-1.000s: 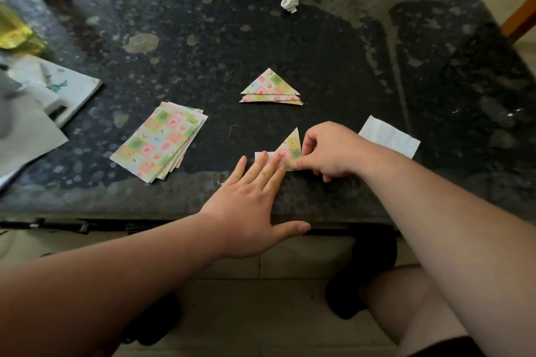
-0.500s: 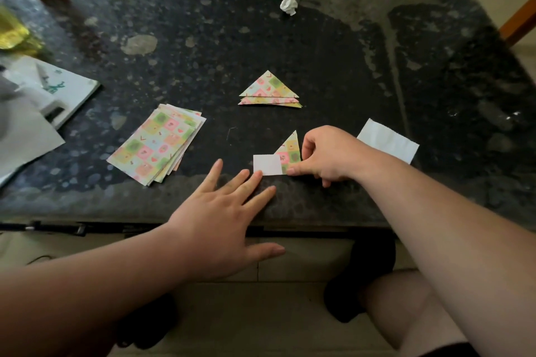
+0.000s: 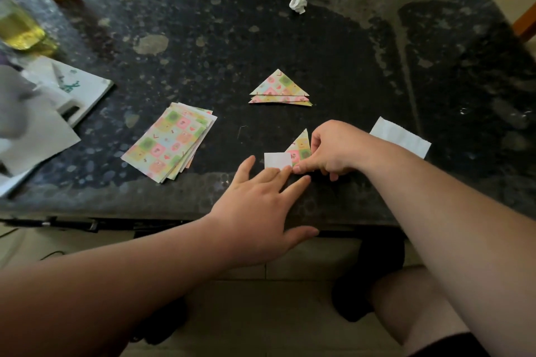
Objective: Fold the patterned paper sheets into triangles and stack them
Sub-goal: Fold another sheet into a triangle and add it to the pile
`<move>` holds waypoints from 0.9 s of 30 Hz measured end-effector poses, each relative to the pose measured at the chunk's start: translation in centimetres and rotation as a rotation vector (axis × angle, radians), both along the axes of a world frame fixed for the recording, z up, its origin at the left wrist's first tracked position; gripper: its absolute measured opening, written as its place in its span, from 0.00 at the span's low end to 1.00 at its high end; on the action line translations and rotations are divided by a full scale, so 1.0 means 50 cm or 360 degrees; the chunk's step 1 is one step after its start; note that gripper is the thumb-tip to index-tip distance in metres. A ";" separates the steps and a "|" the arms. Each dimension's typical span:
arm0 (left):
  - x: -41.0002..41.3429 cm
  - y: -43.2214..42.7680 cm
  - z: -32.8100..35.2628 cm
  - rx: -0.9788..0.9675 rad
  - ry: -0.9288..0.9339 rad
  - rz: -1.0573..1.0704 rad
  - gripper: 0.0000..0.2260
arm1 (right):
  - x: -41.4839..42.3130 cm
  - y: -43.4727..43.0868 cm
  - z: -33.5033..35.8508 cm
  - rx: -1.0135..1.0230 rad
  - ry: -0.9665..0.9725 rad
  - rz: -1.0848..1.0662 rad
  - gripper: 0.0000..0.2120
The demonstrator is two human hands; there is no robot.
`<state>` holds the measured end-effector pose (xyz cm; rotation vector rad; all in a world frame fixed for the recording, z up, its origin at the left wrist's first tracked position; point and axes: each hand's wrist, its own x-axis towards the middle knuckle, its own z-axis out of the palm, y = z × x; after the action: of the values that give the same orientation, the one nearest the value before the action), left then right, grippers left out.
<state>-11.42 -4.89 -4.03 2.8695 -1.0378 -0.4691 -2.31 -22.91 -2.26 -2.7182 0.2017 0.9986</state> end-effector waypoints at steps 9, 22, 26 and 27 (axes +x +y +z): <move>0.008 0.038 0.047 0.0096 0.0041 0.0162 0.37 | -0.004 -0.003 0.005 -0.0032 -0.0028 -0.0056 0.28; 0.092 0.090 0.040 -0.0526 0.0334 0.0998 0.05 | 0.020 0.021 0.022 0.0034 -0.0286 0.0617 0.31; 0.101 0.076 0.009 -0.0518 0.0411 0.0986 0.05 | 0.031 0.034 0.027 -0.0131 -0.0257 0.0602 0.25; 0.102 0.072 0.005 -0.0512 0.0419 0.0977 0.06 | 0.032 0.037 0.027 -0.0167 -0.0257 0.0596 0.23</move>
<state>-6.30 -1.30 -3.77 2.5540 -0.1483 -0.5421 -0.70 -21.08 -0.89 -2.9831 -0.3032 0.8678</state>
